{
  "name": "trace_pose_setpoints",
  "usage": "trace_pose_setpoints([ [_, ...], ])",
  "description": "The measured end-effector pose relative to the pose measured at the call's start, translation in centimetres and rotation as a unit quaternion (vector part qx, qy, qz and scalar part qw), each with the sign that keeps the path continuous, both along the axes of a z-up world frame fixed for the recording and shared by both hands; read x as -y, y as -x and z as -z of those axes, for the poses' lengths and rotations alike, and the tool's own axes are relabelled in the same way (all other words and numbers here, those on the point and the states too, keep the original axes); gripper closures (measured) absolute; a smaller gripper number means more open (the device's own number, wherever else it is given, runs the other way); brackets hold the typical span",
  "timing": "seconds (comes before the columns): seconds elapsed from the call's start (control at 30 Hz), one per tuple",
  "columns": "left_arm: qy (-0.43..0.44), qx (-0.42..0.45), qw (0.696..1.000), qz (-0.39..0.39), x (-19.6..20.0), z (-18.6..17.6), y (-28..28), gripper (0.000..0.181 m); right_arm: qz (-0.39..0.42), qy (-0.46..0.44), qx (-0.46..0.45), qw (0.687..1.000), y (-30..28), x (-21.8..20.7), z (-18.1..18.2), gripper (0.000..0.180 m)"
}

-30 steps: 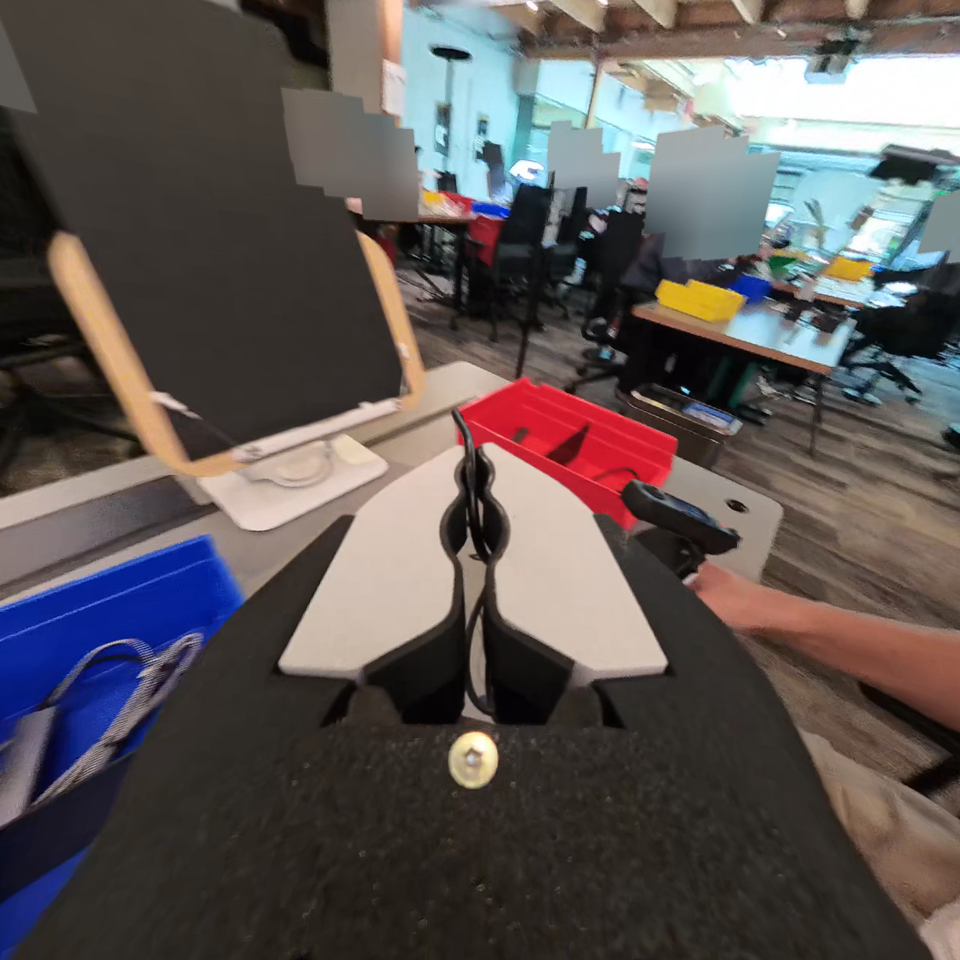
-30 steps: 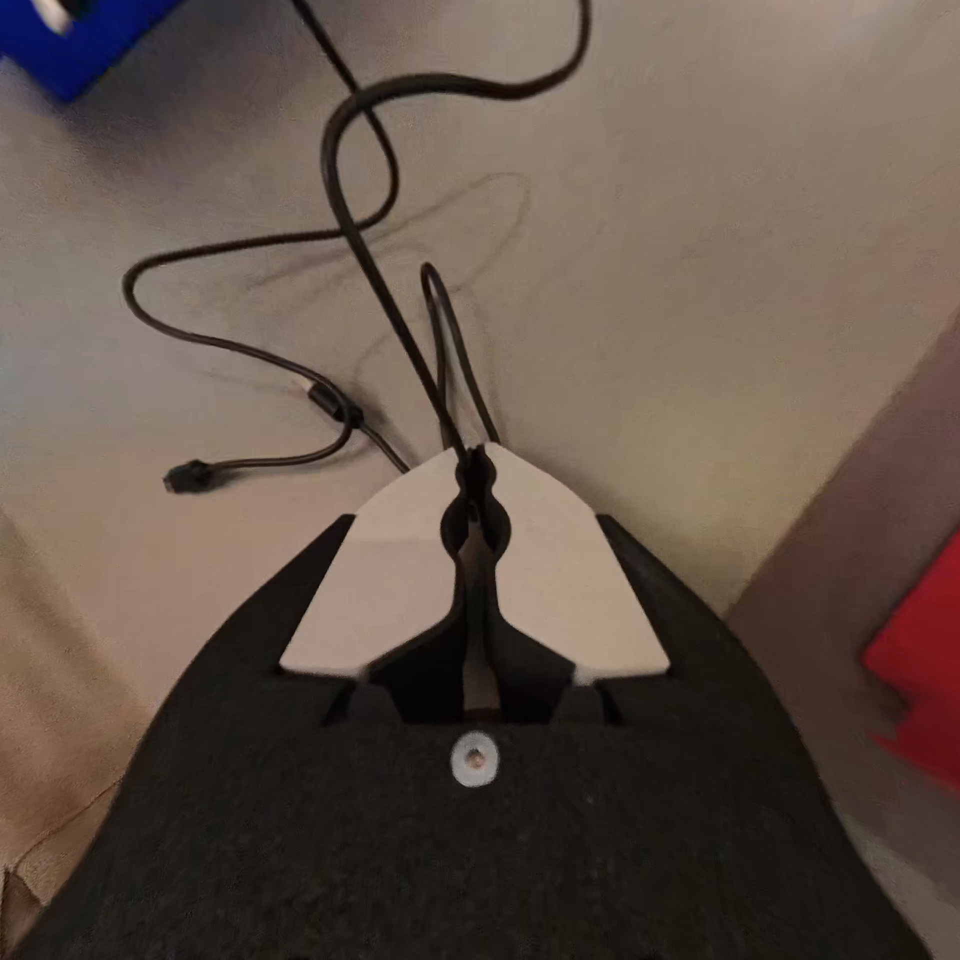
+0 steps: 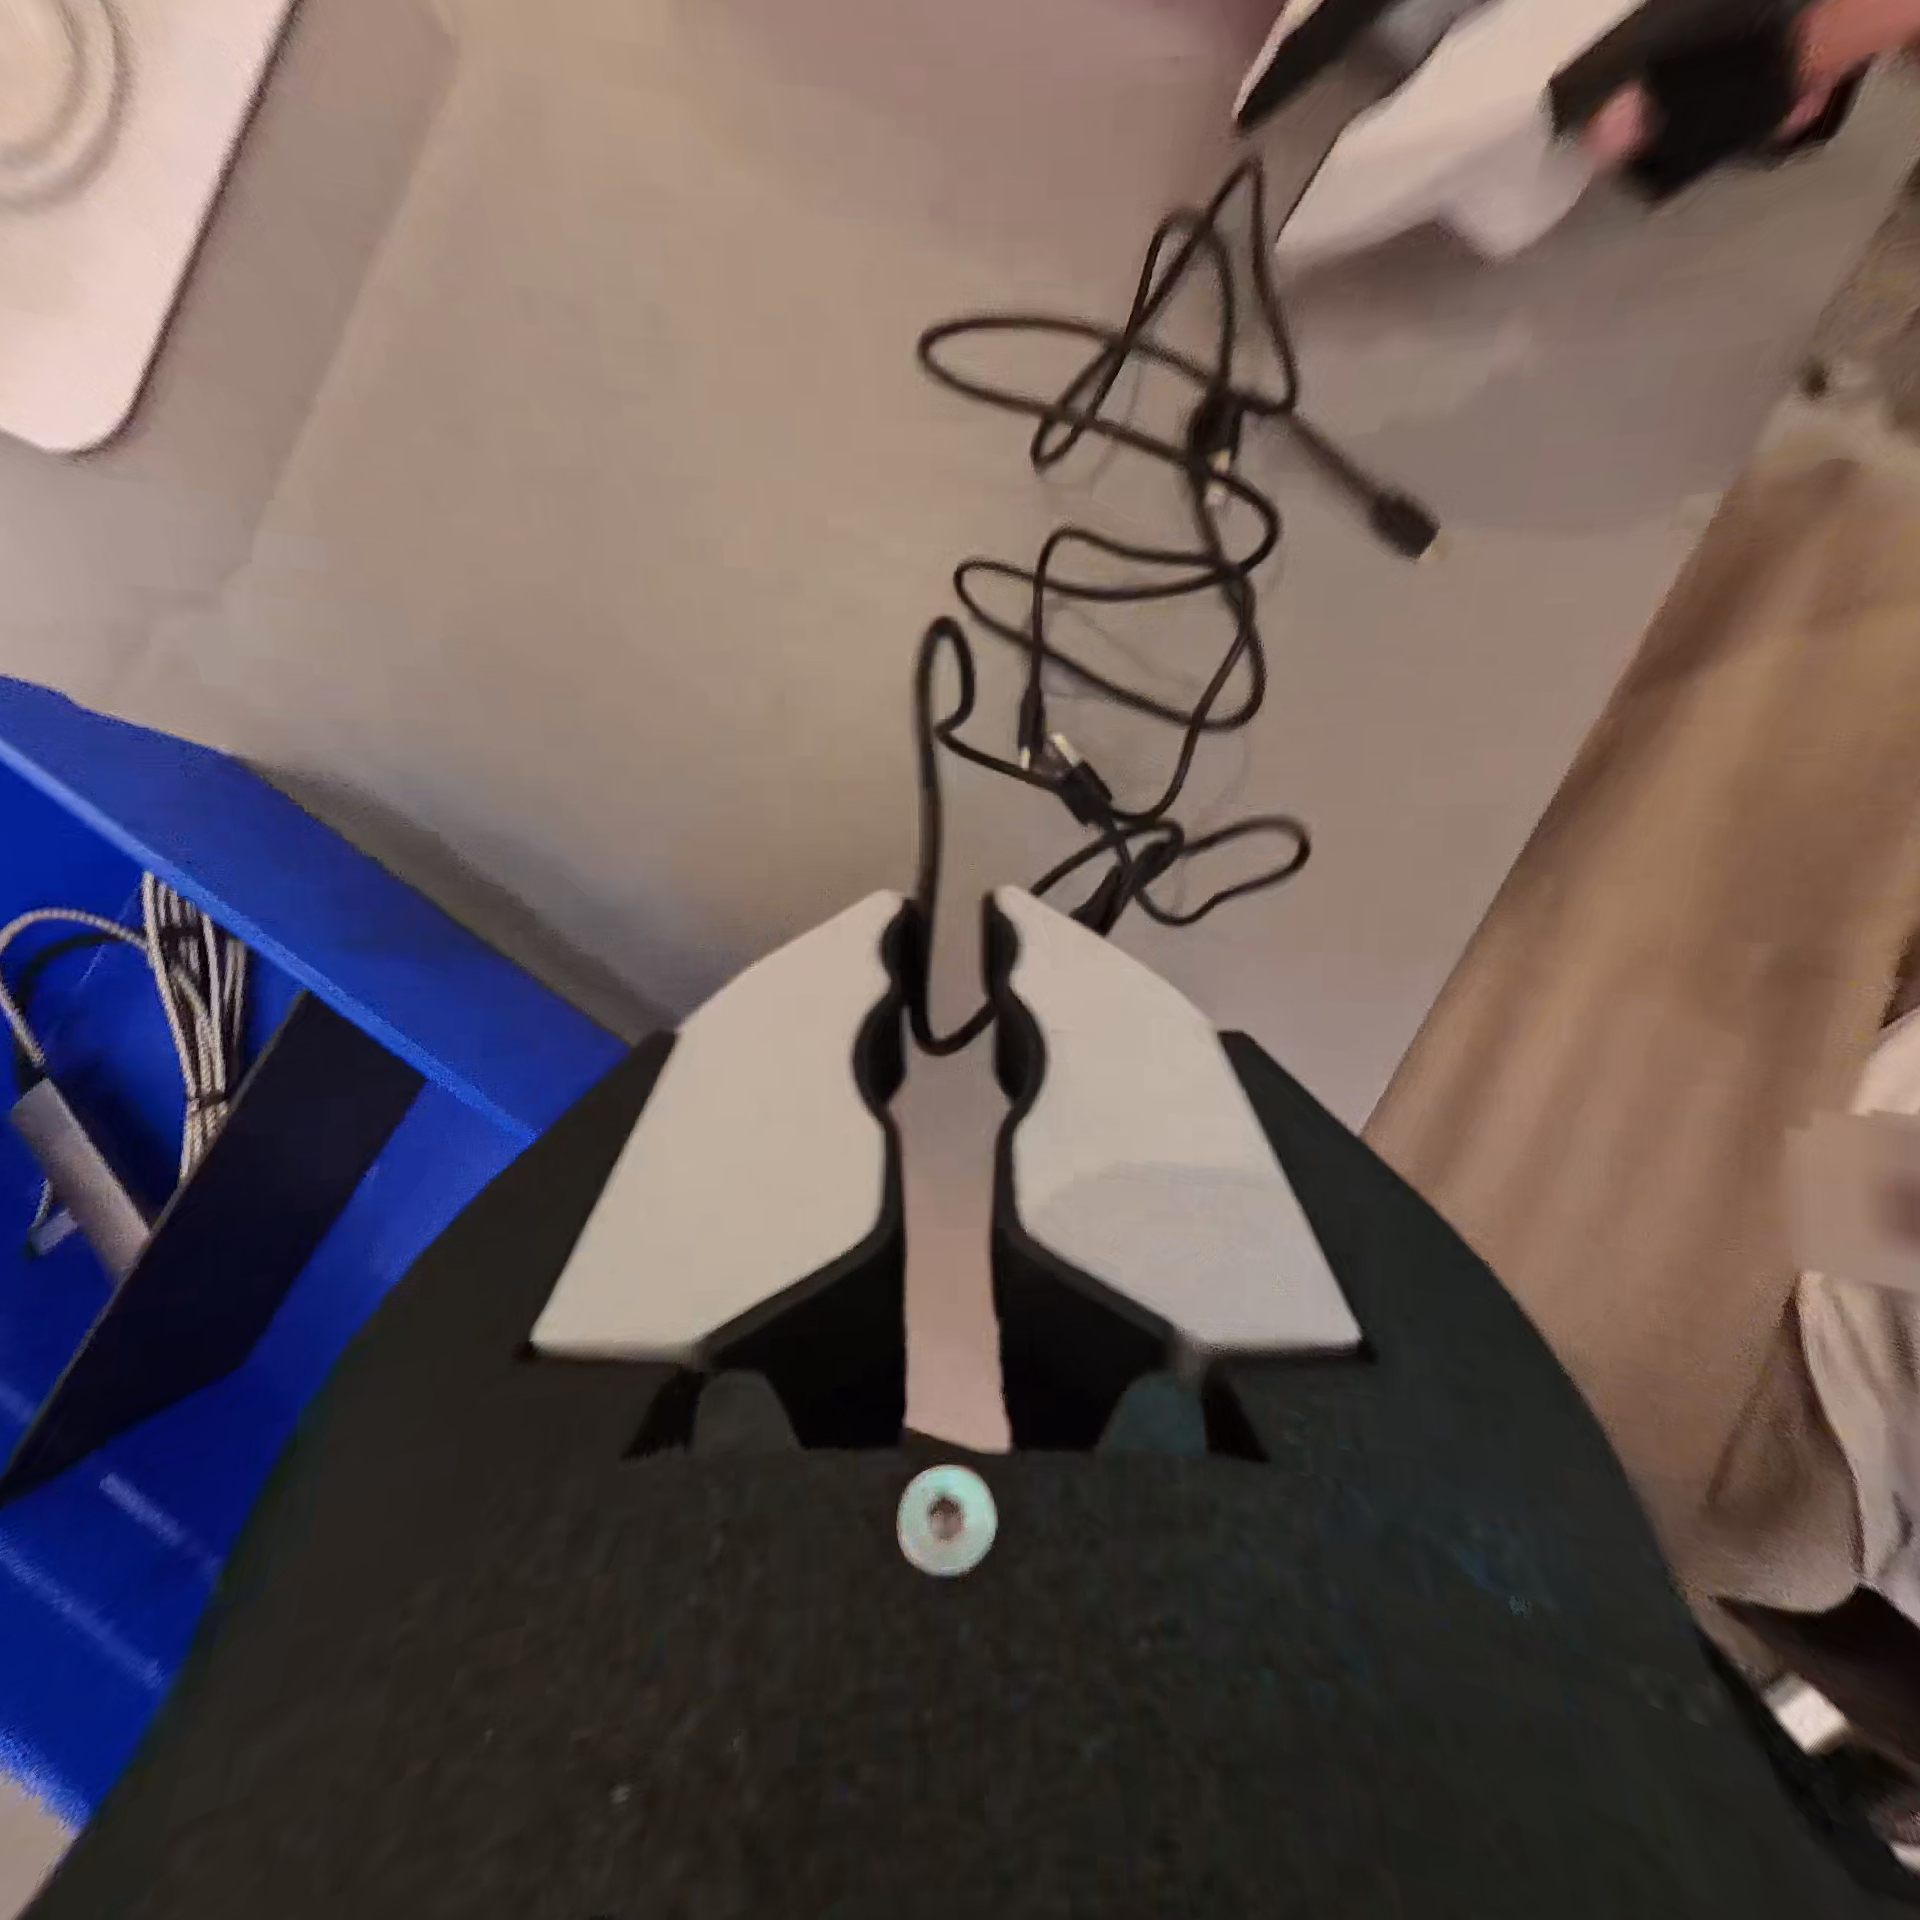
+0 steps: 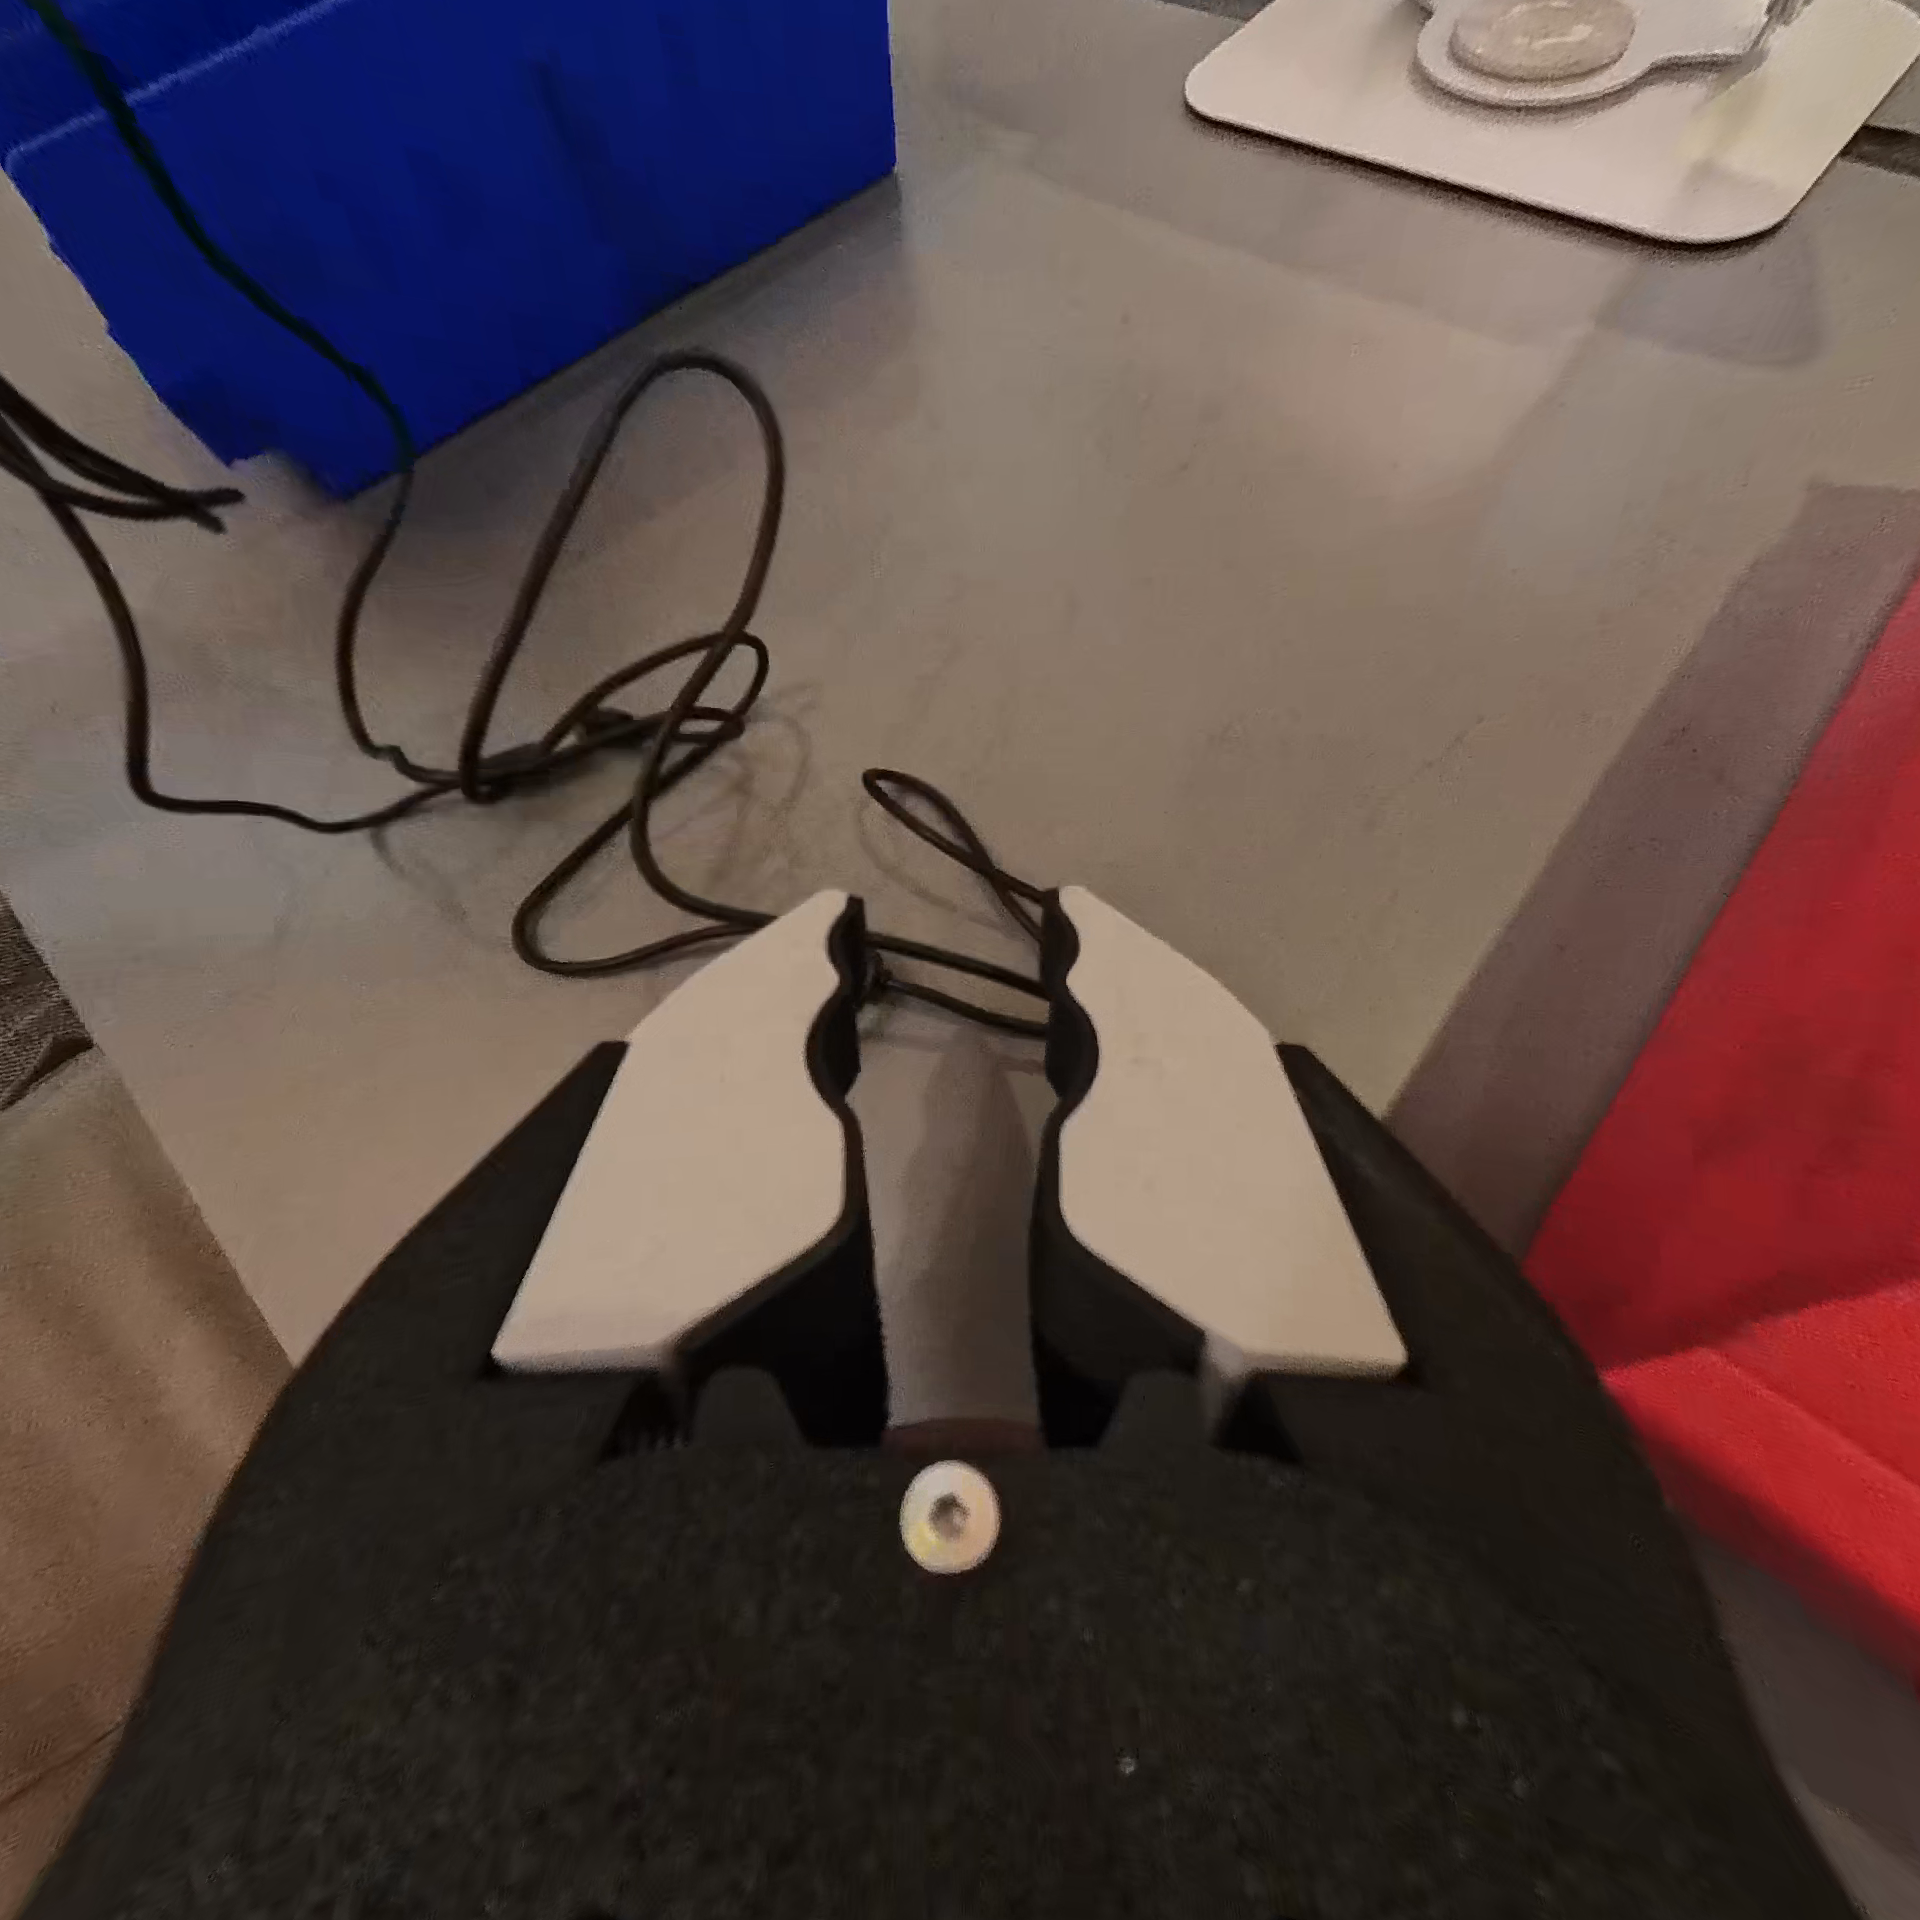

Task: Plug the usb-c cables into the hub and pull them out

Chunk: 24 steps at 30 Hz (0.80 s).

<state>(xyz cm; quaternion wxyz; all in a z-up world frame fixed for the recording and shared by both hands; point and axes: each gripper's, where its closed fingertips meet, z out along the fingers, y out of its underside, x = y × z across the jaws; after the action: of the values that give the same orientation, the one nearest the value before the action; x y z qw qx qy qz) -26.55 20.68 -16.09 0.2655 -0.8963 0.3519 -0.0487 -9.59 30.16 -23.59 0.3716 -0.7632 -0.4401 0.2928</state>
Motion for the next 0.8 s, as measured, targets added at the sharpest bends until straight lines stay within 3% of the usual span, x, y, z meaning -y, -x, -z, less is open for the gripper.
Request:
trace_pose_setpoints([
  [0.07, 0.008, -0.03, 0.999, -0.005, 0.1, 0.9, 0.5, 0.15, 0.004, 0.007, 0.004, 1.0, -0.2, -0.2, 0.4, 0.15],
  [0.2, -0.02, -0.053, 0.998, -0.013, -0.1, -0.2, 0.6, 0.135, 0.0, 0.012, -0.012, 1.0, 0.0, 0.0, -0.4, 0.15],
  [0.37, -0.056, -0.015, 0.997, 0.053, 0.7, -1.9, -3.0, 0.139, -0.083, 0.02, -0.068, 0.994, 2.9, 3.1, -3.6, 0.142],
  [0.47, -0.03, 0.0, 0.997, 0.076, 0.0, 1.4, -5.3, 0.142, -0.11, 0.026, -0.073, 0.991, 5.2, 4.0, -4.4, 0.137],
  [0.53, -0.024, -0.015, 0.999, 0.033, -2.2, 4.1, -4.7, 0.139, -0.111, 0.049, -0.065, 0.99, 6.5, 4.0, -4.0, 0.137],
  [0.63, -0.025, 0.065, 0.997, -0.026, -4.8, 5.6, -5.6, 0.138, -0.133, 0.12, -0.057, 0.982, 8.4, 5.1, -2.5, 0.132],
  [0.67, -0.011, 0.083, 0.996, -0.028, -5.0, 6.4, -6.0, 0.139, -0.14, 0.133, -0.056, 0.98, 9.0, 5.6, -2.1, 0.135],
  [0.73, -0.003, 0.066, 0.997, -0.049, -5.8, 8.4, -5.5, 0.154, -0.141, 0.129, -0.024, 0.981, 9.0, 5.9, -0.7, 0.174],
  [0.77, 0.005, 0.055, 0.997, -0.057, -6.0, 9.2, -5.1, 0.174, -0.14, 0.118, -0.004, 0.983, 8.6, 5.8, -0.1, 0.18],
  [0.8, 0.01, 0.052, 0.997, -0.062, -6.1, 9.8, -4.9, 0.181, -0.145, 0.112, 0.005, 0.983, 8.2, 5.8, 0.0, 0.18],
])
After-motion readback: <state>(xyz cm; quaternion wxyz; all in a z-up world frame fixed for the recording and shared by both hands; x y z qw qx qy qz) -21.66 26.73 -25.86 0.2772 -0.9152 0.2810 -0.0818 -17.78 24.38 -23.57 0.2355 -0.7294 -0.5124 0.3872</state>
